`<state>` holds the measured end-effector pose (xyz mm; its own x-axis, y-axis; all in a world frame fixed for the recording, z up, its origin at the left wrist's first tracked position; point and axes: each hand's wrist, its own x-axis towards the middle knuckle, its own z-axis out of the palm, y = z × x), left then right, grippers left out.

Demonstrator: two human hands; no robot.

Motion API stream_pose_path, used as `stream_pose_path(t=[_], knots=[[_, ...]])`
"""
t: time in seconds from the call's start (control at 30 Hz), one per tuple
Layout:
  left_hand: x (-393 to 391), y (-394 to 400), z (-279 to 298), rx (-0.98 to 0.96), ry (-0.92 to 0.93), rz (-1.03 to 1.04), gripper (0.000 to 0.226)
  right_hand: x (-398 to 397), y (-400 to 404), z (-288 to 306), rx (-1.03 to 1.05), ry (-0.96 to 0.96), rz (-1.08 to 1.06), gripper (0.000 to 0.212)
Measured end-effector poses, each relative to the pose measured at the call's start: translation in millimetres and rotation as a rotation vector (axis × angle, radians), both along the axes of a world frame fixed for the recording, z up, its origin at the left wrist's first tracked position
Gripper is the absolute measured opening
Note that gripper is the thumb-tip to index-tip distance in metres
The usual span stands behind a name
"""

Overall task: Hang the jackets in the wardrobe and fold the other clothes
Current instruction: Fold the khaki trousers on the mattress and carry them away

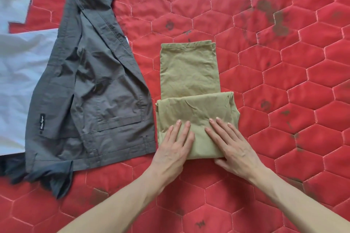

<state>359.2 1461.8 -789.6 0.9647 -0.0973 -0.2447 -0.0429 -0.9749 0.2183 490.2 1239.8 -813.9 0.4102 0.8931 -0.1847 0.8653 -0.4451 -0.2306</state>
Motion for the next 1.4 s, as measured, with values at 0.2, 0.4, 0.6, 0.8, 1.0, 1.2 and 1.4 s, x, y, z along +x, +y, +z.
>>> stream_pose_path(t=[0.2,0.4,0.6,0.8,1.0,1.2,1.4], knots=[[4,9,41,-0.309,-0.026,0.192,0.072,-1,5,54,0.21,0.247,-0.252,0.074],[10,37,84,-0.748,0.262,0.501,0.052,13,-9,115,0.352,0.355,-0.353,0.055],[9,66,78,-1.211,0.312,0.773,0.039,17,-2,121,0.506,0.624,-0.576,0.075],[20,72,52,-1.421,0.138,1.104,0.054,17,44,78,0.789,0.566,-1.05,0.044],[38,57,26,-1.298,0.025,1.132,0.057,42,77,36,0.87,0.527,-1.261,0.029],[67,58,2,-0.992,0.053,1.14,0.047,50,81,7,0.69,0.534,-1.426,0.043],[87,64,1,-0.612,0.173,1.109,0.047,58,88,13,0.404,0.446,-1.468,0.071]])
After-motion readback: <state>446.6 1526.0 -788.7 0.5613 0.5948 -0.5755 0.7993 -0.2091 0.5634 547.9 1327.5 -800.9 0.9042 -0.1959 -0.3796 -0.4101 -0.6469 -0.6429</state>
